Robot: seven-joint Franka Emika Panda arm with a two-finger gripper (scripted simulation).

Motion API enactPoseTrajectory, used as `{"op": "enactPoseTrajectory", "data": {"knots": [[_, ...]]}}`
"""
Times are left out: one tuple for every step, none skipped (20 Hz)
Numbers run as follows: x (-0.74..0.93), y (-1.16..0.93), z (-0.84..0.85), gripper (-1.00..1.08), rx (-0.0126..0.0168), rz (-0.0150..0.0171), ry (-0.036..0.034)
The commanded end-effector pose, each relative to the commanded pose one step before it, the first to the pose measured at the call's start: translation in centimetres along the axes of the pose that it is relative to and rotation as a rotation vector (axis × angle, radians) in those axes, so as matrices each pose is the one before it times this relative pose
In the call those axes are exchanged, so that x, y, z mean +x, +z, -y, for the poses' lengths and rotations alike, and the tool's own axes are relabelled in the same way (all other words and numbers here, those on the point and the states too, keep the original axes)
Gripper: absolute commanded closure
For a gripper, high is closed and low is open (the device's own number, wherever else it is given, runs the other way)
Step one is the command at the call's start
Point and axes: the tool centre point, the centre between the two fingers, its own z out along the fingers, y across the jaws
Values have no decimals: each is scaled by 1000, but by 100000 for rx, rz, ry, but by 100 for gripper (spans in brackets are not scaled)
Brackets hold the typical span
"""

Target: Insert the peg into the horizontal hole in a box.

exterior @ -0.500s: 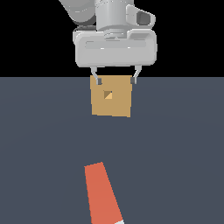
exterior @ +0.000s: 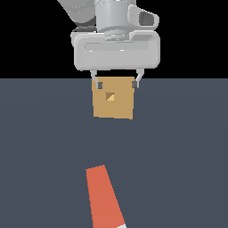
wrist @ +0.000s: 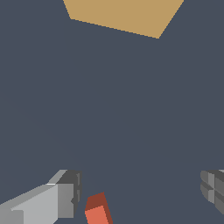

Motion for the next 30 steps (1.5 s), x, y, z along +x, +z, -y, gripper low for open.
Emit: {"op": "enactPoseTrajectory", "data": {"knots": [[-1021,400,226,-92,152,38,-944],[-488,195,107,-92,60,9,-536],[-534,214,117,-92,65,10,-586],[-578,233,126,-92,71,11,-640],[-625,251,135,-92,77,12,-690],[-671,270,144,-92,83,13,-742],[-719,289,153,-92,88,14,-791],[-767,308,162,-92,94,15,-840],[-814,327,170,-92,100,16,-895],[-864,347,179,-92,106,17,-946],[-905,364,185,-92,112,18,-994],[-916,368,185,-92,113,18,-1001],[-920,370,184,-92,113,18,-1008],[-926,373,183,-92,114,18,-1013],[-933,376,182,-92,115,18,-1020],[-940,379,180,-92,116,18,-1029],[-950,383,179,-92,116,18,-1036],[-956,385,177,-92,117,18,-1043],[-960,387,174,-92,117,18,-1047],[-963,388,172,-92,117,18,-1047],[-957,385,166,-92,116,18,-1041],[-923,371,156,-92,112,18,-1004],[-885,355,145,-92,107,17,-961],[-845,338,134,-92,102,17,-916],[-804,320,125,-92,96,17,-868],[-758,302,114,-92,91,16,-823],[-715,284,104,-92,86,16,-773],[-672,265,93,-92,80,16,-723],[-625,246,79,-92,75,16,-676],[-577,225,66,-92,69,15,-625]]}}
